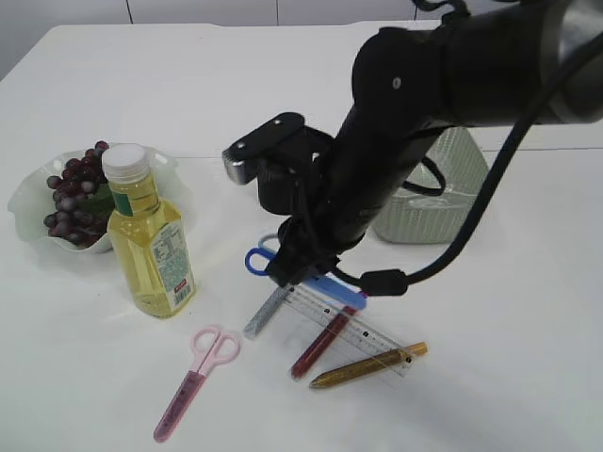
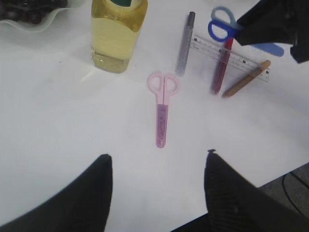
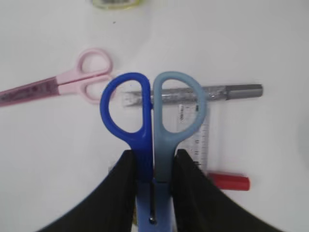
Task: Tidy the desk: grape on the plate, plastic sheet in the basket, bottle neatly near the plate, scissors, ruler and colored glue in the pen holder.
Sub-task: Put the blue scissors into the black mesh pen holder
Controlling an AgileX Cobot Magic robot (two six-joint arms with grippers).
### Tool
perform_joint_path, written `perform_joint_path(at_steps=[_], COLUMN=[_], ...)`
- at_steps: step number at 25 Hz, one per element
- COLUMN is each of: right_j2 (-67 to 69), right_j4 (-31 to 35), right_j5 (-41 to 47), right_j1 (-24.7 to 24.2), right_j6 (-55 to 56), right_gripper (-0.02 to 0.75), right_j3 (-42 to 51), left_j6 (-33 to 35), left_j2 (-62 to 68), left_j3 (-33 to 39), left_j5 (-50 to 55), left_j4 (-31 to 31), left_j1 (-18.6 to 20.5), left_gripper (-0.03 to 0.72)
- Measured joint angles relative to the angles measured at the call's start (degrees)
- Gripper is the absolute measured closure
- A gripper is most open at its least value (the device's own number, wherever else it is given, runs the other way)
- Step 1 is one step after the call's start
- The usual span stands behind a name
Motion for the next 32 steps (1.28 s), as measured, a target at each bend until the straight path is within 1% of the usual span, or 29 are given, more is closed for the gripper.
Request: perform_joint_path(at_steps=[2,4,10,12,15,19,25,30,32], right_j2=[0.0,0.0,0.0,0.0,0.88,3.52,6.84,12.12,14.51], right_j4=[1.56,4.48,15.76,18.84,25.35,38.78,59.92,80.85,86.17], right_j5=[-0.11,-0.61,-3.73,-5.45,-7.37,-10.32,-14.82,-16.5,-16.82], right_j1=[-2.24,-4.52,-11.9,-13.73,-16.13,-18.21,-18.32,-18.32,-18.32], right_j6=[-1.02,-3.1,-11.14,-14.1,-19.9,-31.34,-54.68,-72.74,-79.02], right_gripper=[0.568,0.569,0.569,0.569,0.57,0.57,0.57,0.57,0.57], right_j3=[-1.4,-2.88,-7.12,-7.56,-8.04,-8.35,-8.85,-12.52,-14.52], left_j6=[0.0,0.0,0.0,0.0,0.0,0.0,0.0,0.0,0.0], left_j2=[0.0,0.0,0.0,0.0,0.0,0.0,0.0,0.0,0.0], left_j3=[0.0,0.0,0.0,0.0,0.0,0.0,0.0,0.0,0.0], left_j5=[-0.09,-0.09,-0.09,-0.2,-0.2,-0.2,-0.2,-0.2,-0.2], left_j4=[0.0,0.0,0.0,0.0,0.0,0.0,0.0,0.0,0.0], left_j1=[0.0,0.0,0.0,0.0,0.0,0.0,0.0,0.0,0.0], left_gripper=[0.246,0.246,0.246,0.246,0.246,0.246,0.246,0.246,0.246])
